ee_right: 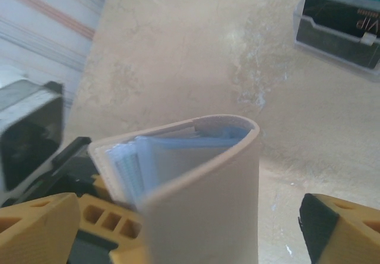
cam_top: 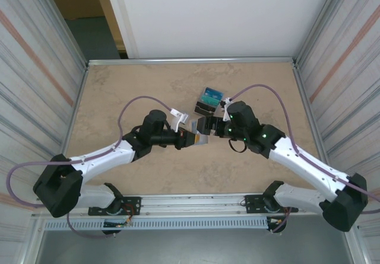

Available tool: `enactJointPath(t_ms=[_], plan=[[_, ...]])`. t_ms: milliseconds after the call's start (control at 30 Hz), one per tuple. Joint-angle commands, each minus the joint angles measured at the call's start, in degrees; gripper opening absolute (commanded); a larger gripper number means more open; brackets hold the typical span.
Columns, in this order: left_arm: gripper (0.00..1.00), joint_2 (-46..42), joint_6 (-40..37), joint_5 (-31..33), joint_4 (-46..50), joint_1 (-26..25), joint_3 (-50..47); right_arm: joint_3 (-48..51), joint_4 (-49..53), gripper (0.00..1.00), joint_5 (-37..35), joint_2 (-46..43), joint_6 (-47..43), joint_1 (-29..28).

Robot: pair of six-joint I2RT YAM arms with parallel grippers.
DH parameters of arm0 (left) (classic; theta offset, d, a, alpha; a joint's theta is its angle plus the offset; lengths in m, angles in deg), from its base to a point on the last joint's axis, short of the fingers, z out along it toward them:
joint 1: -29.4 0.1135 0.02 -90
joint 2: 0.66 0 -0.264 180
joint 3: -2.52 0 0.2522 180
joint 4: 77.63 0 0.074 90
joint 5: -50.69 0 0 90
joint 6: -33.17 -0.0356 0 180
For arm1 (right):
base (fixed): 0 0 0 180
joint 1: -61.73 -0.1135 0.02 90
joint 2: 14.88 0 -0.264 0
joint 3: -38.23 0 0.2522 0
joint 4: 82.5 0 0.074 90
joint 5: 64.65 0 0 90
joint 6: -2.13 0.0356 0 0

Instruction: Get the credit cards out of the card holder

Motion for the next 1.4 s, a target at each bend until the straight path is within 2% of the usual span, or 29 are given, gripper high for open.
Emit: enactJointPath(t_ms=[0,133,300,533,700,967,1200,1367], plan=[[0.01,-1.60,-1.34,0.45,-0.97,-0.32,-0.64,2.60,1.59,1.00,-3.39,-5.36,2.06,0.25],[0.01,-2.82,-3.20,3.60,3.23,-0.53,0.10,3.90,4.47,0.99,-6.10,-9.69,2.64,0.11],[0.01,-2.61,-4.70,2.56,3.32,-0.58,0.68,3.82,6.50,0.99,-5.50,-11.50,0.03,0.15],[0.01,-0.98,-3.75,-1.43,-1.49,-0.67,0.53,4.84,1.98,0.99,-2.48,-8.49,-2.57,0.24],[0.01,0.70,-3.75,-4.44,-1.61,-0.77,2.11,5.45,-2.86,0.99,-0.32,-5.76,-3.66,0.34],[0.01,3.61,-3.10,-6.54,-3.61,-0.80,4.22,3.62,-0.78,1.00,-2.70,-2.09,-3.26,0.63],[0.01,3.87,-2.08,-6.70,-5.08,-1.07,3.72,4.70,-2.19,0.81,-1.99,-2.05,-2.33,0.75],[0.04,3.28,-2.26,-7.56,-5.22,-1.32,3.00,4.85,-3.45,0.79,-2.20,-1.10,-1.17,0.59]])
